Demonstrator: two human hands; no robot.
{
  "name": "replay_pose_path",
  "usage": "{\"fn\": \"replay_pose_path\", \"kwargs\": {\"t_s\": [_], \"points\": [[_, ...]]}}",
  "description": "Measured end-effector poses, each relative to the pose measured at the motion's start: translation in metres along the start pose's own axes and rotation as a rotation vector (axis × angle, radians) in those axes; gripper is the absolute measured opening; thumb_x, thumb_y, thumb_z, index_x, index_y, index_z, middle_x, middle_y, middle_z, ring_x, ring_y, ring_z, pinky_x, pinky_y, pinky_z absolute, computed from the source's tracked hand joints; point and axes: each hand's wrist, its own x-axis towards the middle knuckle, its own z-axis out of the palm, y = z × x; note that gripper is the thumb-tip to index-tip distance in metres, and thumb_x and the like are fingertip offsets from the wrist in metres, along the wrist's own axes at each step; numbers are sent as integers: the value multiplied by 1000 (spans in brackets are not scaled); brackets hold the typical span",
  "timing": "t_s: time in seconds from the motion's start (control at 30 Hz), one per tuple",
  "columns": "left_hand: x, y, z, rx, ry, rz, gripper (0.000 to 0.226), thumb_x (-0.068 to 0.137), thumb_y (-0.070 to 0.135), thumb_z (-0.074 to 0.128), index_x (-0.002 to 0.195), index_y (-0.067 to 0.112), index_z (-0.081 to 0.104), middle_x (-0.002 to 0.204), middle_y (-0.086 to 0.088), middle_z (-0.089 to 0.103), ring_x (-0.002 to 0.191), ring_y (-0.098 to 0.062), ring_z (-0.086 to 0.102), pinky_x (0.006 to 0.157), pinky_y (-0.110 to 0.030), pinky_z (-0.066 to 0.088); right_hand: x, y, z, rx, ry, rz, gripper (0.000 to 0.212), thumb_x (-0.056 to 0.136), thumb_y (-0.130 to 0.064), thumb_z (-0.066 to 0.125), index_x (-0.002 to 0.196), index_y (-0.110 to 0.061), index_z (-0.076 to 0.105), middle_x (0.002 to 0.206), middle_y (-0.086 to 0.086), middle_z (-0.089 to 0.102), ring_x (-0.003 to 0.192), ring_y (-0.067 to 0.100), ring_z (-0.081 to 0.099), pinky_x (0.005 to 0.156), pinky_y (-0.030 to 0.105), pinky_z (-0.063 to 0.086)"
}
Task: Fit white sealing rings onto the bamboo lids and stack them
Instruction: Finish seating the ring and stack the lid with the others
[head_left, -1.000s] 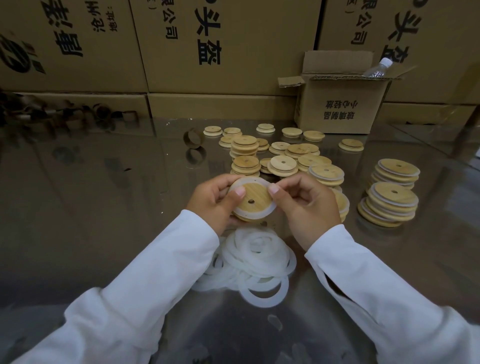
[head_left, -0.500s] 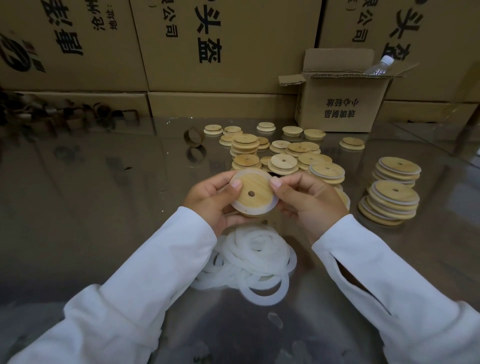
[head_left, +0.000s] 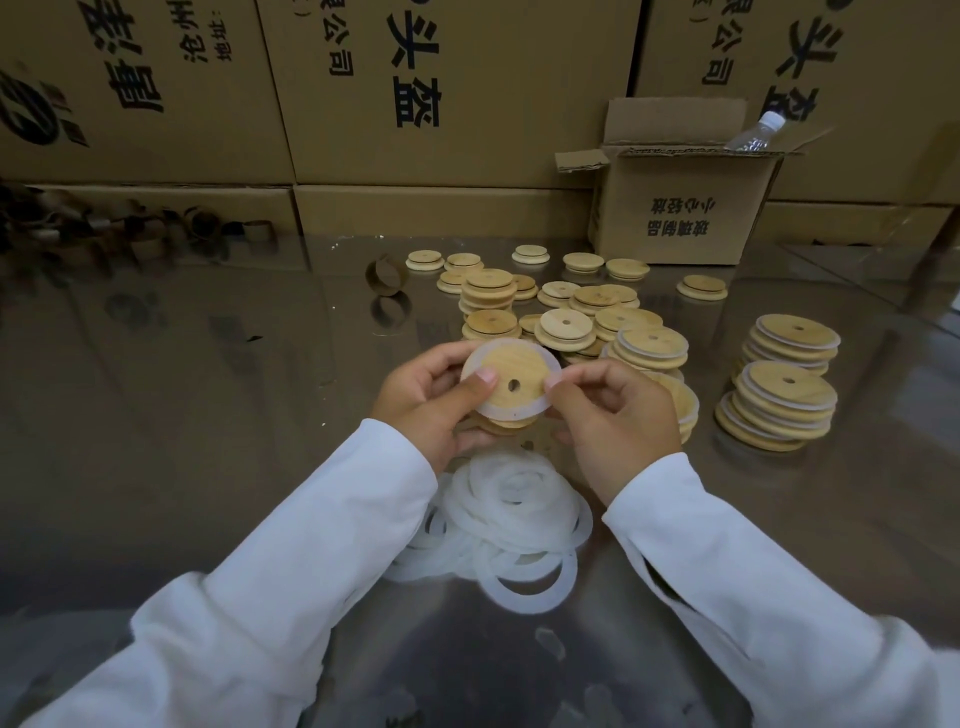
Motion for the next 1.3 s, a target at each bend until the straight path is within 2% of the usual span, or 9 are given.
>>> {"fn": "replay_pose_path", "kwargs": {"t_s": [0.1, 0.27, 0.43, 0.57, 0.77, 0.9, 1.03, 1.13, 1.3], "points": [[0, -2, 0, 173, -3, 33, 22, 83, -2, 58, 96, 14, 64, 97, -12, 68, 89, -26, 66, 77, -40, 56, 1, 0, -2, -69, -1, -29, 13, 78, -13, 68, 69, -21, 65, 70, -5, 69, 67, 8, 65, 72, 34, 57], [-1, -3, -1, 312, 18, 94, 13, 81, 4, 63, 93, 8, 66, 88, -14, 68, 79, -22, 64, 76, -35, 54, -3, -3, -4, -250, -85, -272, 12, 78, -17, 69, 73, -26, 65, 72, -14, 66, 72, 0, 62, 70, 16, 51], [0, -3, -3, 331, 29, 155, 13, 79, 3, 65, 88, 13, 66, 83, -7, 68, 72, -9, 65, 68, -21, 55, -3, -2, -4, -225, -90, -291, 15, 80, -15, 67, 72, -28, 64, 73, -14, 66, 75, -1, 61, 70, 11, 49], [0, -3, -2, 293, 18, 175, 13, 79, 1, 63, 86, 13, 65, 79, -3, 67, 66, -3, 64, 62, -16, 51, 0, -2, -4, -192, -99, -251, 16, 83, -12, 63, 74, -25, 62, 79, -12, 67, 80, 4, 62, 77, 19, 50], [3, -2, -2, 169, 28, 126, 13, 80, 3, 59, 90, 9, 64, 85, -12, 65, 75, -19, 64, 73, -35, 55, 4, -7, -5, -132, -140, -248, 16, 84, -9, 62, 74, -21, 61, 77, -8, 66, 76, 4, 62, 73, 15, 50], [2, 0, -2, 45, 19, 84, 14, 80, 2, 56, 91, 6, 63, 86, -13, 64, 73, -15, 65, 72, -31, 56, 5, -9, -6, -106, -150, -249, 14, 82, -9, 64, 73, -20, 63, 75, -9, 67, 75, 5, 62, 73, 15, 50], [0, 1, -2, 154, 61, 113, 11, 81, 1, 59, 88, 8, 64, 87, -15, 64, 78, -25, 62, 77, -42, 53, 2, -8, -5, -109, -146, -240, 14, 81, -12, 66, 72, -22, 64, 73, -11, 67, 72, 1, 62, 71, 12, 50], [-1, 2, -1, 202, 97, 124, 9, 81, 1, 61, 85, 9, 64, 83, -14, 65, 75, -26, 61, 74, -41, 53, -2, -6, -3, -156, -125, -263, 12, 80, -16, 68, 76, -25, 62, 75, -14, 66, 75, -3, 61, 71, 9, 48], [2, 0, 0, 80, 120, 50, 11, 80, -1, 61, 82, 9, 64, 72, -5, 69, 65, -16, 66, 65, -34, 57, -5, -4, -2, -184, -26, -281, 12, 77, -18, 69, 76, -26, 62, 72, -18, 64, 74, -7, 60, 67, 3, 45]]}}
